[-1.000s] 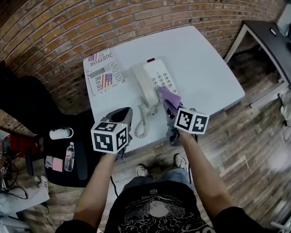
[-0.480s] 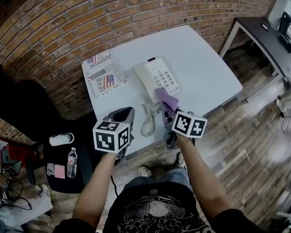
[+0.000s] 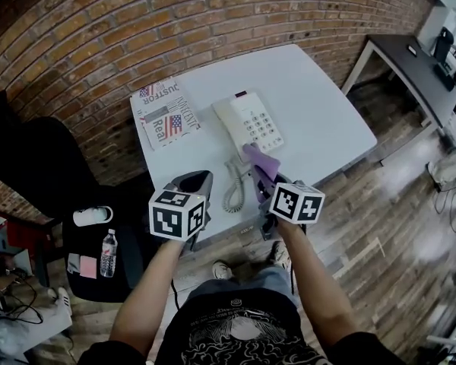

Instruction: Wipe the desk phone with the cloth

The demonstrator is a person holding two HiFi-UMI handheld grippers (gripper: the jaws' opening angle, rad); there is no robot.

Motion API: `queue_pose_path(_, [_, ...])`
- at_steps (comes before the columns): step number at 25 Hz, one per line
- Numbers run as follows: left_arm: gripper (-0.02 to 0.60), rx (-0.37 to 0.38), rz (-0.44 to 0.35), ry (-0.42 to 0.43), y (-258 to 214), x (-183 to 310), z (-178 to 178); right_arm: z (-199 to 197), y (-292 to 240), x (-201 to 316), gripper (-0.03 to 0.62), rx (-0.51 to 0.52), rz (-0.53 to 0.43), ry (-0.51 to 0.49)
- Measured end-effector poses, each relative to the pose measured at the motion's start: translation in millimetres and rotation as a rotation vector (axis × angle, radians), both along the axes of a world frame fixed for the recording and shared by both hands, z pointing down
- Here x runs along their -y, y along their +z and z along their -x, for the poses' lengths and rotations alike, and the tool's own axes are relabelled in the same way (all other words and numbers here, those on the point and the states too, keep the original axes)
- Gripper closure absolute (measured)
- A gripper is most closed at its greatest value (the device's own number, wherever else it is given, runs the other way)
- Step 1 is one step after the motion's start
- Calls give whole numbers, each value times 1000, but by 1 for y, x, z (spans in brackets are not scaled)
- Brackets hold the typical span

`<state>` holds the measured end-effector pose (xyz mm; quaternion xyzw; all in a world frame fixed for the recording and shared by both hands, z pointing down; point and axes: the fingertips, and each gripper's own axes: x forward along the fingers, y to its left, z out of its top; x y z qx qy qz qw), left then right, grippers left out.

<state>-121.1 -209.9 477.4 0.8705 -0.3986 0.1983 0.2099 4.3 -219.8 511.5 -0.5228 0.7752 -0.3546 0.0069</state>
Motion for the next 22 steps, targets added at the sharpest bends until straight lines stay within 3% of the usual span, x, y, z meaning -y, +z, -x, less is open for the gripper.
queue_pose_path(12, [573, -31, -4, -77, -6, -3, 6, -16, -68, 26, 549, -130, -110, -113])
queue_pose_path(22, [574, -68, -71, -171, -24, 5, 12, 10, -108, 70, 549, -252, -199, -343])
